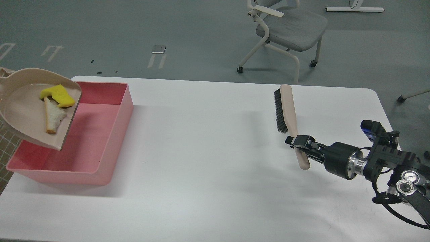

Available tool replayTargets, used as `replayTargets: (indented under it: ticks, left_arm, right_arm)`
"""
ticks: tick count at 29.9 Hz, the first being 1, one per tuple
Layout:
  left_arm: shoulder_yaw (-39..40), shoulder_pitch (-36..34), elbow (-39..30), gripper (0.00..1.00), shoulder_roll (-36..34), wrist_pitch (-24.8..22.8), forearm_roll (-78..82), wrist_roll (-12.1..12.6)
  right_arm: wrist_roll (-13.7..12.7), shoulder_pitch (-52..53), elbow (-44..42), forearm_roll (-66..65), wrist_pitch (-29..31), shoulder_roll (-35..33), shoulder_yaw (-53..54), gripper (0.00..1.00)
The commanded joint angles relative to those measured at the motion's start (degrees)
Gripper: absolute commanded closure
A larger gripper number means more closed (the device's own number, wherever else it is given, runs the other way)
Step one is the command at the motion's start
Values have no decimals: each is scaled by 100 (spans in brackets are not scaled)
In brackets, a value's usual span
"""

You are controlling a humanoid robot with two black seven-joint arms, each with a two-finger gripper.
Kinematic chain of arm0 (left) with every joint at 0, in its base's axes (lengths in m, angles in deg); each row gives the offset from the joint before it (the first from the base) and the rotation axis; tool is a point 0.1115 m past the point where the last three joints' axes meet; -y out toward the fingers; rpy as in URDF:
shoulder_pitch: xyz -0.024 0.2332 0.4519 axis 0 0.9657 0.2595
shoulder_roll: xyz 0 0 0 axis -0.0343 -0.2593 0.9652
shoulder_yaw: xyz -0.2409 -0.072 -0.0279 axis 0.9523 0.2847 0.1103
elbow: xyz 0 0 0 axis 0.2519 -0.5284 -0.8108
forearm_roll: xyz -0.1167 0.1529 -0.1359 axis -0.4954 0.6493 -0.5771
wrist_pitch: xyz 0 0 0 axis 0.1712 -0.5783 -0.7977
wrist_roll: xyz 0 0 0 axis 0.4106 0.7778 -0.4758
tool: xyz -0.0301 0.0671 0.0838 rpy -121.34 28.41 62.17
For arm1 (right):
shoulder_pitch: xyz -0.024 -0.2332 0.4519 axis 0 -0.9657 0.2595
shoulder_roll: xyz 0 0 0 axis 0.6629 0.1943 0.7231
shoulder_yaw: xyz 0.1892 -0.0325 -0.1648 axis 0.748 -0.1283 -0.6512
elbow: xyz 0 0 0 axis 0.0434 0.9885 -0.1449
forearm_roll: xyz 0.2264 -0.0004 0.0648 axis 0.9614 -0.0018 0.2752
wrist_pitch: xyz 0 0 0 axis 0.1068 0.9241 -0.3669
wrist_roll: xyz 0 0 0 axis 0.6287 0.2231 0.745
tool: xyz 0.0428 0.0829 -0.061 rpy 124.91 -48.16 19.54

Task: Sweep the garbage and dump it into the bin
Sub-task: 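Tilt the dustpan to dump the sponge and scrap into the bin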

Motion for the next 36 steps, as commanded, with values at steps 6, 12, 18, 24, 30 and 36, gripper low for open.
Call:
replayTargets:
  ticks: [6, 12, 18, 24, 30, 36]
  left_arm:
    - [0, -94, -471, 89, -38, 66, 485, 1]
    - [9, -103, -488, 89, -20, 101, 1049, 1]
    - [9, -392, -392, 90, -3, 225, 778, 1]
    - [18, -1077, -383, 95, -20, -186, -1011, 1]
    - [18, -1272, -506, 96, 94, -470, -2062, 163]
    - [-9, -1228, -866, 96, 743, -312, -2036, 734]
  right_arm:
    - [8, 26, -2, 1, 0, 0, -1, 86]
    - [8, 18, -2, 1, 0, 0, 43, 86]
    - [8, 18, -11, 1, 0, 0, 52, 86]
    - [8, 35, -11, 1, 0, 0, 52, 86]
    - [8, 53, 7, 9, 0, 0, 78, 86]
    - [8, 44, 15, 9, 0, -26, 87, 86]
